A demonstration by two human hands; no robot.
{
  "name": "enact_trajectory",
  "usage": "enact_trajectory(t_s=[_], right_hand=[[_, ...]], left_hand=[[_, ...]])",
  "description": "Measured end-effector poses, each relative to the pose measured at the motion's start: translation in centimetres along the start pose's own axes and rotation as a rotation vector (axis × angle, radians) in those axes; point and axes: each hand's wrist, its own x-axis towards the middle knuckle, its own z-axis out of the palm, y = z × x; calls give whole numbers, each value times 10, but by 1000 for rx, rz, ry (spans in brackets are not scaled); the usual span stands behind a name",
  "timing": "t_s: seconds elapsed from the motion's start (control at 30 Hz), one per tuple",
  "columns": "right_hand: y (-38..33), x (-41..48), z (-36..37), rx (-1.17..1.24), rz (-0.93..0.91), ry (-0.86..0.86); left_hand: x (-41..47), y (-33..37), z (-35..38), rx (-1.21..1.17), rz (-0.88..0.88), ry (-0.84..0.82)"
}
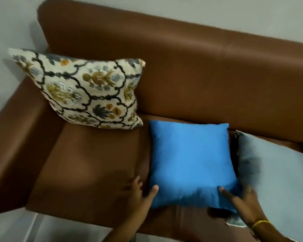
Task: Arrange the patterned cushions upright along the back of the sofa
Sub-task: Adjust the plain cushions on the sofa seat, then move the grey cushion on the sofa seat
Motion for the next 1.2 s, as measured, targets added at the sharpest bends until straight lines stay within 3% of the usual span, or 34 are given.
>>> enact_trajectory(t_s=[0.07,0.17,0.23,0.37,0.47,0.57,0.73,0.83,0.93,1.03,1.13,1.2], right_hand=[[13,12,6,-8,-61,-23],[26,34,10,98,-151,-57],[22,22,-13,246,-179,-132],[-27,-3,-84,435,-226,-238],[-80,30,-136,623,-217,-268],[-143,74,-169,855,-256,-263],[-214,176,-173,1009,-339,-197],[-193,226,-159,935,-409,-114],[-172,168,-170,786,-475,-31],[-103,143,-190,736,-501,-4],[25,125,-206,573,-361,168],[127,127,-209,434,-130,264]], left_hand=[[10,3,27,48,39,-83],[19,26,32,117,135,24],[5,57,26,40,207,92],[-13,148,14,-128,293,65],[-4,226,28,-271,225,-39],[24,284,57,-339,287,-64],[71,330,100,-287,357,119],[77,309,114,-201,416,274],[62,275,122,-137,461,404],[32,222,139,-75,413,461],[-11,152,188,11,290,343],[-26,106,234,59,138,158]])
